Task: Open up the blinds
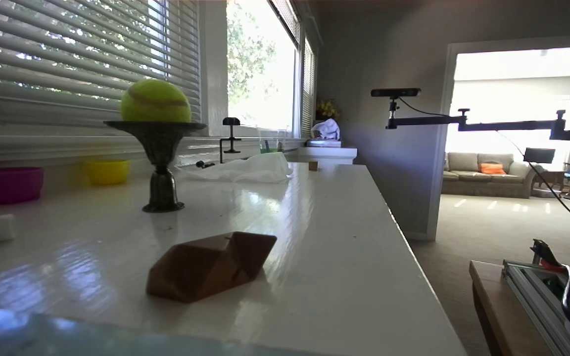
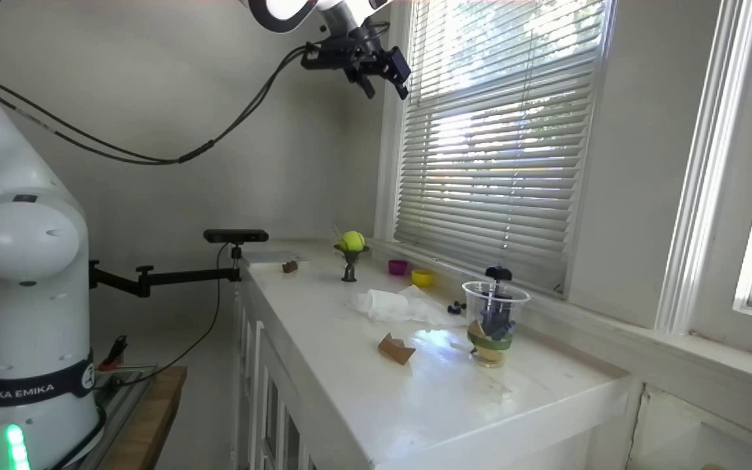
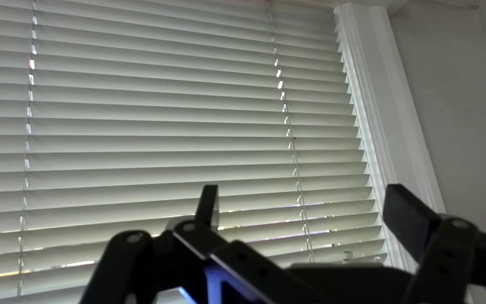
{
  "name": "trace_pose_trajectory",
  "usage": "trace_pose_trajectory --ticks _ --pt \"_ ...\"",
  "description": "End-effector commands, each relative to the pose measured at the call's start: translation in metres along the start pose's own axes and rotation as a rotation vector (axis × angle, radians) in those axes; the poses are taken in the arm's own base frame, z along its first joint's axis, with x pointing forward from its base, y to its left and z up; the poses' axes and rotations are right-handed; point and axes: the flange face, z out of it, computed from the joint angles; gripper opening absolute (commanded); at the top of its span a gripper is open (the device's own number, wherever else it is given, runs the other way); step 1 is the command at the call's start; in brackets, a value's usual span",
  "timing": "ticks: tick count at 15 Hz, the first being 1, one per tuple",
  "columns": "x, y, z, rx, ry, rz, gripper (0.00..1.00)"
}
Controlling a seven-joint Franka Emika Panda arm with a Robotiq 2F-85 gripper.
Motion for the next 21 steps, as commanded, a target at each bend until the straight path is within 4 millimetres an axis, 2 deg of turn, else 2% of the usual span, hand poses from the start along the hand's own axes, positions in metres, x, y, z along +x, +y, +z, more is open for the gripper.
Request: trace_pose_trajectory --ticks 1,9,12,15,18,21 --pt "0.027 -0.007 -0.005 0.006 0.053 -0.039 1.00" --pt "0.095 -0.045 0.016 0.113 0.114 -0.140 1.00" --pt "0.123 -0.049 0.018 0.152 0.128 -0.174 1.00" --pt "0.142 -0.051 0.022 0.205 0.129 -0.175 1.00" --pt "0.155 -0.052 0.028 0.243 0.109 -0.165 1.00" --pt "0.161 -0.044 0.040 0.235 0.082 -0.139 1.00"
